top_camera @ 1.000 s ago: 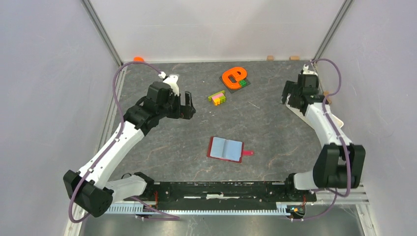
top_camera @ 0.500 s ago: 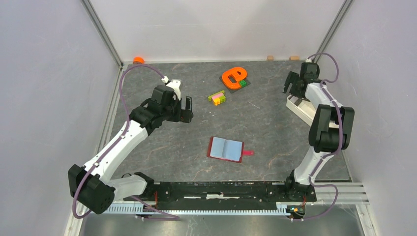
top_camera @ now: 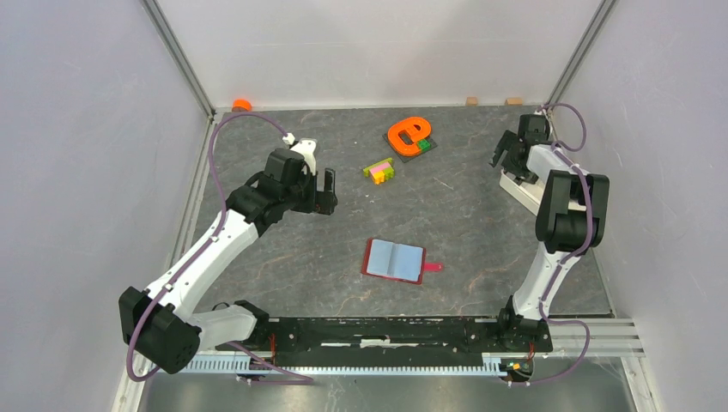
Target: Put the credit cards into the card holder
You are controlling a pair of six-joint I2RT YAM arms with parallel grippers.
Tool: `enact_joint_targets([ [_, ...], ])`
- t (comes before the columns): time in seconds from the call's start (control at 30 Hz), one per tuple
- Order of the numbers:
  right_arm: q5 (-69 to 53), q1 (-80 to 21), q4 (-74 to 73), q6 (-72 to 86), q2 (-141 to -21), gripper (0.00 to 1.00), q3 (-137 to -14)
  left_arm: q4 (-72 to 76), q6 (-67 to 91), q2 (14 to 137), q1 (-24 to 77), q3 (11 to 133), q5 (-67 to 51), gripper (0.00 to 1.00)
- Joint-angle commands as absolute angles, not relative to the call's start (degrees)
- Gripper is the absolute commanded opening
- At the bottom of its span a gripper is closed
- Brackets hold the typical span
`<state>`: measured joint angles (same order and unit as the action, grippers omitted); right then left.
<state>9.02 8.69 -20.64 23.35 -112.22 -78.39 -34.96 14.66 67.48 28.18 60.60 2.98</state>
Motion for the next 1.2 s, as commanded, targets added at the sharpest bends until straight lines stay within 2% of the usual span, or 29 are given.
enact_joint_targets([
  [0.0, 7.5, 8.7, -17.8, 24.8, -112.6, 0.96, -79.5, -32.8, 11.8, 67.4, 27.9, 60.6, 4.2, 1.0],
  [0.17, 5.7, 8.7, -17.0, 24.9, -111.5, 0.9, -80.3, -32.7, 11.7, 67.2, 27.8, 60.6, 4.1, 1.0],
  [0.8, 5.7, 8.7, -17.3, 24.8, -108.1, 0.81, -80.6, -33.0, 11.8, 67.3, 27.8, 60.2, 2.7, 1.0],
  [0.93, 6.1, 8.7, -17.9, 24.5, -108.0, 0.66, -80.3, -33.0, 11.8, 67.3, 27.8, 60.1, 2.5, 1.0],
  [1.07, 6.6, 8.7, -17.4, 24.6, -107.1, 0.56, -78.8, -33.0, 11.8, 67.4, 27.8, 60.1, 2.4, 1.0],
  [1.17, 6.5, 8.7, -17.2, 24.5, -106.6, 0.53, -78.2, -33.0, 11.8, 67.4, 27.8, 60.1, 2.1, 1.0],
])
